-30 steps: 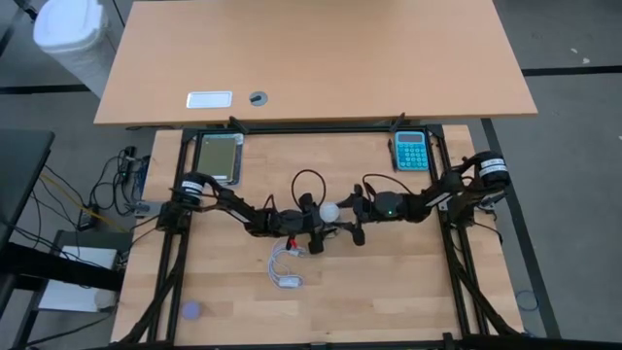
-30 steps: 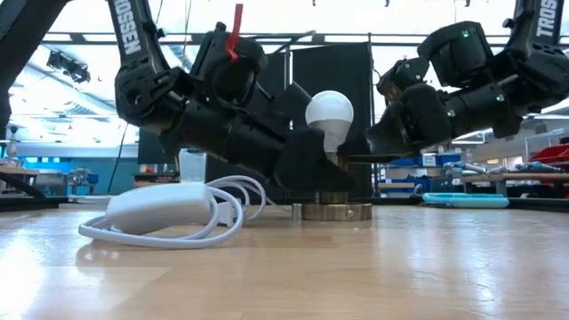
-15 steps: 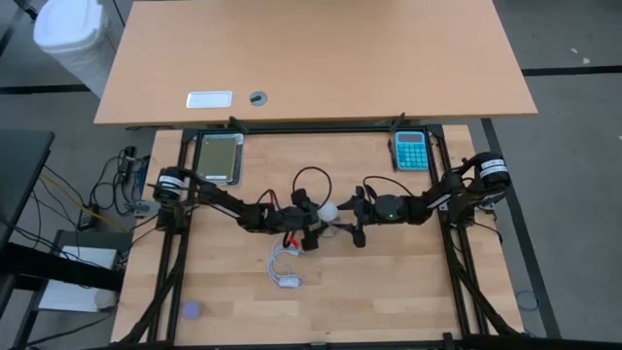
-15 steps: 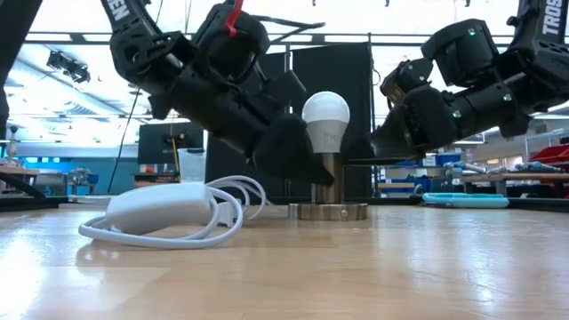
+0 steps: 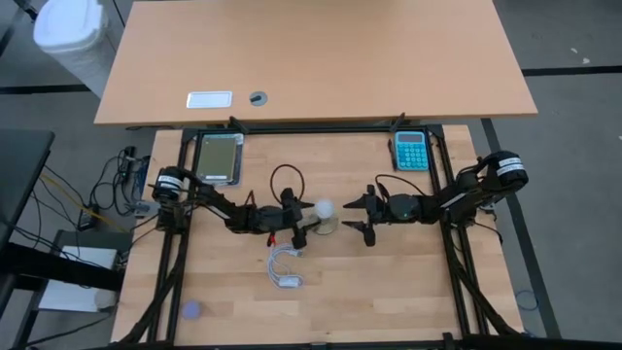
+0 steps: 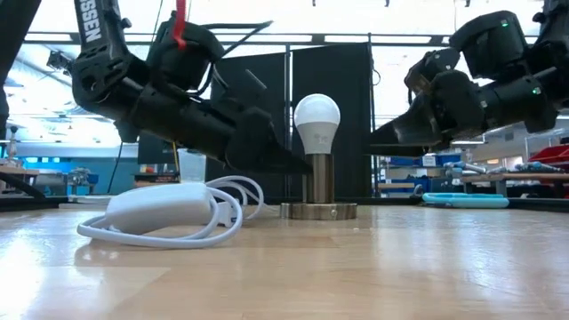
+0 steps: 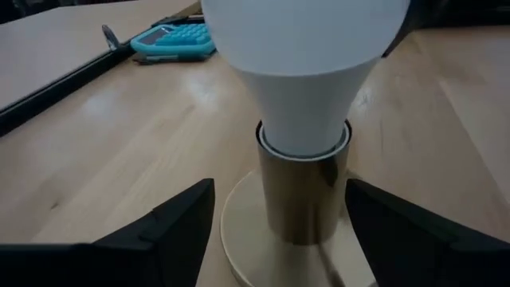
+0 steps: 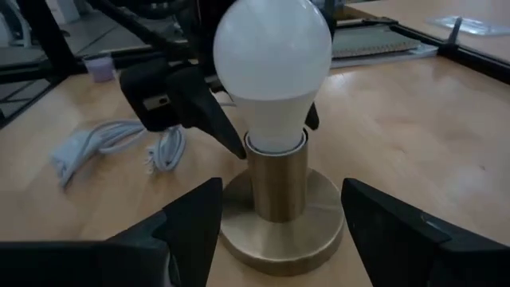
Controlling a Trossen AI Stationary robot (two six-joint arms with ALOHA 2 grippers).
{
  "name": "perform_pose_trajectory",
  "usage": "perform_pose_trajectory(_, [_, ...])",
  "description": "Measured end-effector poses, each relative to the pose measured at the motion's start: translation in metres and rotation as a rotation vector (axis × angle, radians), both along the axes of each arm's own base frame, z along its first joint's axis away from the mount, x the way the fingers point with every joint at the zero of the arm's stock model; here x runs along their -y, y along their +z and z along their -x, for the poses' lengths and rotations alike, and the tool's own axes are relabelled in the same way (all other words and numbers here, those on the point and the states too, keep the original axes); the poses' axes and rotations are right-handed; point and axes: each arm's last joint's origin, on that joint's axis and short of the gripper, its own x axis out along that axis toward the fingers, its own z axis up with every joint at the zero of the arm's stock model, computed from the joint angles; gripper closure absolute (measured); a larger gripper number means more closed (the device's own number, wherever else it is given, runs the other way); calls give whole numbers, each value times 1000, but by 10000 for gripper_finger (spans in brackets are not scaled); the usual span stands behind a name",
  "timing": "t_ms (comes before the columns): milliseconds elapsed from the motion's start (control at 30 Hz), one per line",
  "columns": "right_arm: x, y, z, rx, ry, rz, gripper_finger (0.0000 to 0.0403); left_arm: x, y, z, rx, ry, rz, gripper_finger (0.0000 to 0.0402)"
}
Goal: Screw lightbulb
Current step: Remove the white lightbulb from the silver lamp
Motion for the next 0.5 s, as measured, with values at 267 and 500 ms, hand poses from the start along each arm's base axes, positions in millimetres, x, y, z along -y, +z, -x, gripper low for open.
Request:
perform_pose_trajectory(267, [-1, 5, -6, 22, 3, 1, 145, 1, 1, -3, -6, -33, 10, 115])
perform_pose_trajectory(500, [-1, 5, -6, 23, 8, -3, 145, -4, -14, -15, -1, -69, 30, 115])
